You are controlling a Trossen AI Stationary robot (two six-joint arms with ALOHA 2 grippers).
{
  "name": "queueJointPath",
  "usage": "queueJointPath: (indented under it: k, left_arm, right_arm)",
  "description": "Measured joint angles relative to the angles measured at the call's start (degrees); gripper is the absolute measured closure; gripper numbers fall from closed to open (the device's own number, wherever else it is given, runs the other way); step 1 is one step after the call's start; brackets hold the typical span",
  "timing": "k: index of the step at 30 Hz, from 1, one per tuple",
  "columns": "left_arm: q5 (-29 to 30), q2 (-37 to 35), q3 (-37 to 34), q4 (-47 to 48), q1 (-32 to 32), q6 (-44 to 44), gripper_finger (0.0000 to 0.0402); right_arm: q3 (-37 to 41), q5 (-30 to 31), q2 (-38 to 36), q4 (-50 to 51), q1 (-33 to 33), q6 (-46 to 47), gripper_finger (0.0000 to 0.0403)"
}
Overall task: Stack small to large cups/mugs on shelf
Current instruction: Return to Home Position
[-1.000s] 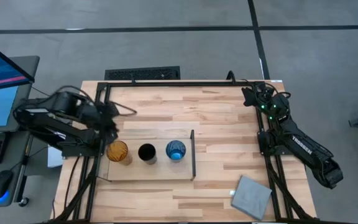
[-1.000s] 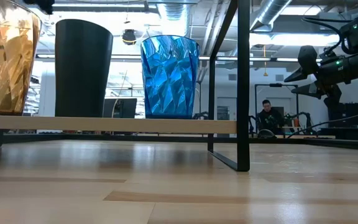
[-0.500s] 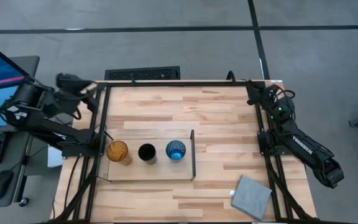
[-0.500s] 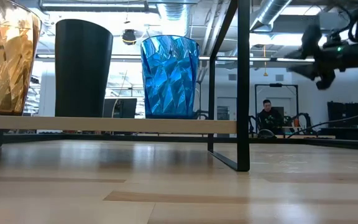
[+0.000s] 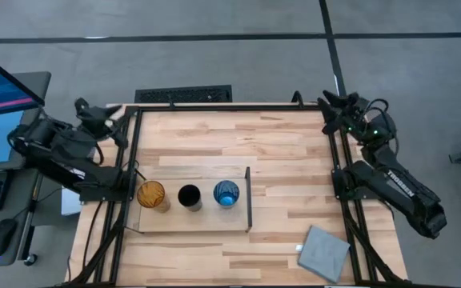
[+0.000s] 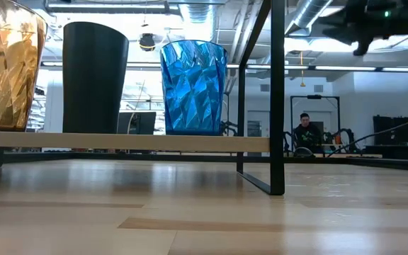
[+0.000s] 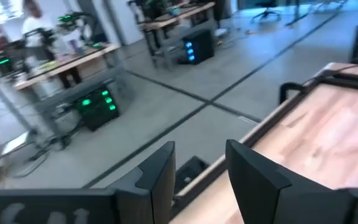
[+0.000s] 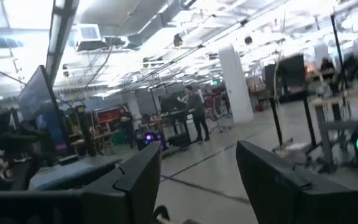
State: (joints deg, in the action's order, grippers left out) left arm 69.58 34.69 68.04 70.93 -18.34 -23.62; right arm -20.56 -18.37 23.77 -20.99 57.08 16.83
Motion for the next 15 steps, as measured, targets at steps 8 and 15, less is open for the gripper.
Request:
queueJointPath:
  k: [8,15]
  left_arm:
    - [-1.44,-15.59,-11.3,-2.31,-4.42,-1.43,0.0267]
    - [-2.08,-25.92,-16.9,-16.94,-11.01,14.63,0.0267]
  right_arm:
    - [-7.3,2.05,0.61,4.48,0.27,-3.88,0.0173]
    - [-7.37,2.17,4.18,9.14,3.1,-5.13,0.0173]
